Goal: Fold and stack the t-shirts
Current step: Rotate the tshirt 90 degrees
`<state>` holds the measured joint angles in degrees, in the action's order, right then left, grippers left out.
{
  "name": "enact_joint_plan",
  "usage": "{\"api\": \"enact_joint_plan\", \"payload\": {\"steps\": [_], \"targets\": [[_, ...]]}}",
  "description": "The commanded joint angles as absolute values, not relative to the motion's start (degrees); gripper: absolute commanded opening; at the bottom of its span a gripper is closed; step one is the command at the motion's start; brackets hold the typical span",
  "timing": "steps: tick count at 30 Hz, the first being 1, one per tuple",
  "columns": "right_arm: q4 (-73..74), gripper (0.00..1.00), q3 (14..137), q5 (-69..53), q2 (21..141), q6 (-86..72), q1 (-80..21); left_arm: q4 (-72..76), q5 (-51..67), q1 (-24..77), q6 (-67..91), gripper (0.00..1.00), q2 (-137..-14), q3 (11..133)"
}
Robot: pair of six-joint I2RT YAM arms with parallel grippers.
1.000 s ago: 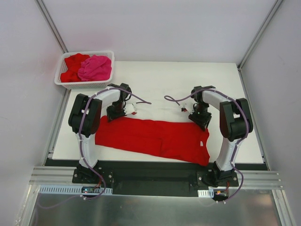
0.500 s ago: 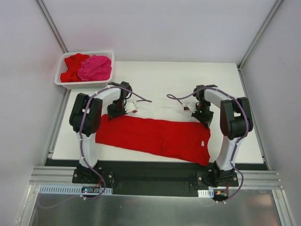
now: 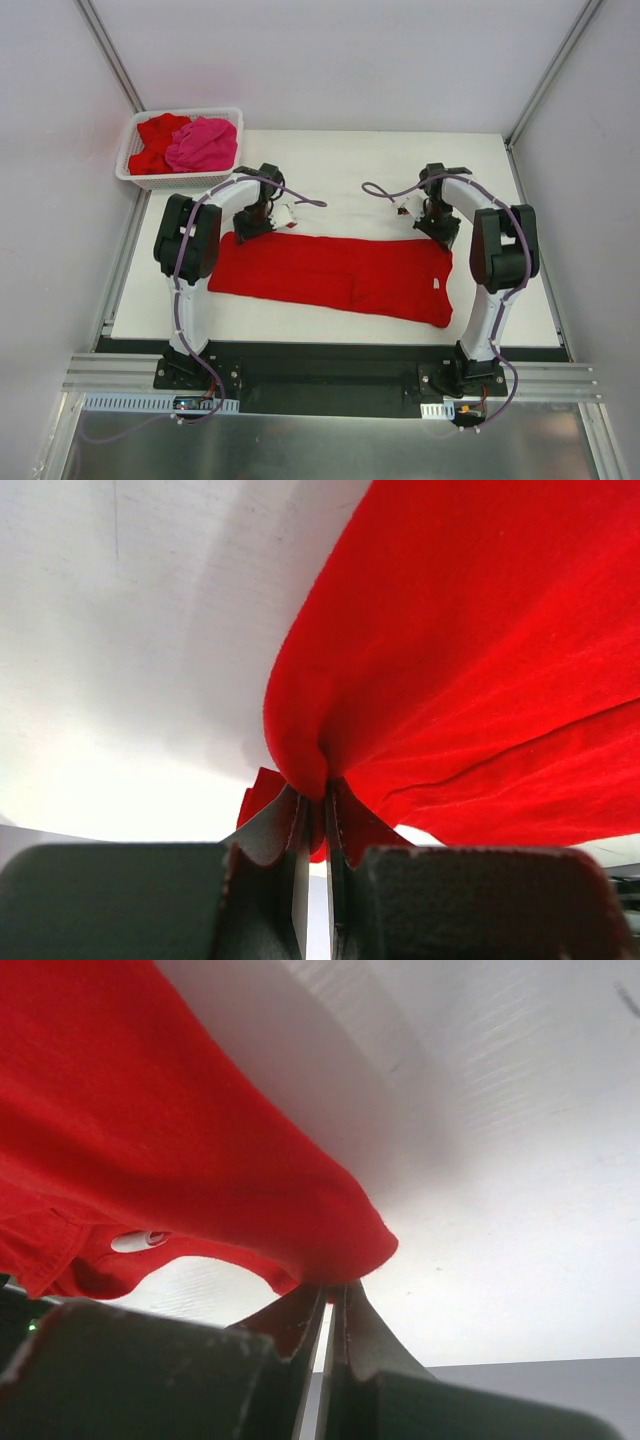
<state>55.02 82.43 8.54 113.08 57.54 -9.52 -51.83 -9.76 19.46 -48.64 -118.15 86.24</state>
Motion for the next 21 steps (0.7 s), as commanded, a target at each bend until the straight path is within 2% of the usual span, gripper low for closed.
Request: {"api": "enact_joint_plan", "payload": {"steps": [1, 21], "targets": [[53.62, 0.01, 84.99, 10.99, 113.73, 59.06, -9.05, -53.88, -10.72, 19.60, -47.73, 0.01, -118.30, 87.19], [44.64, 0.01, 96.67, 19.77, 119.27, 66.80, -8.61, -53.79, -10.02, 19.60, -48.43, 0.01, -118.39, 86.92]]}}
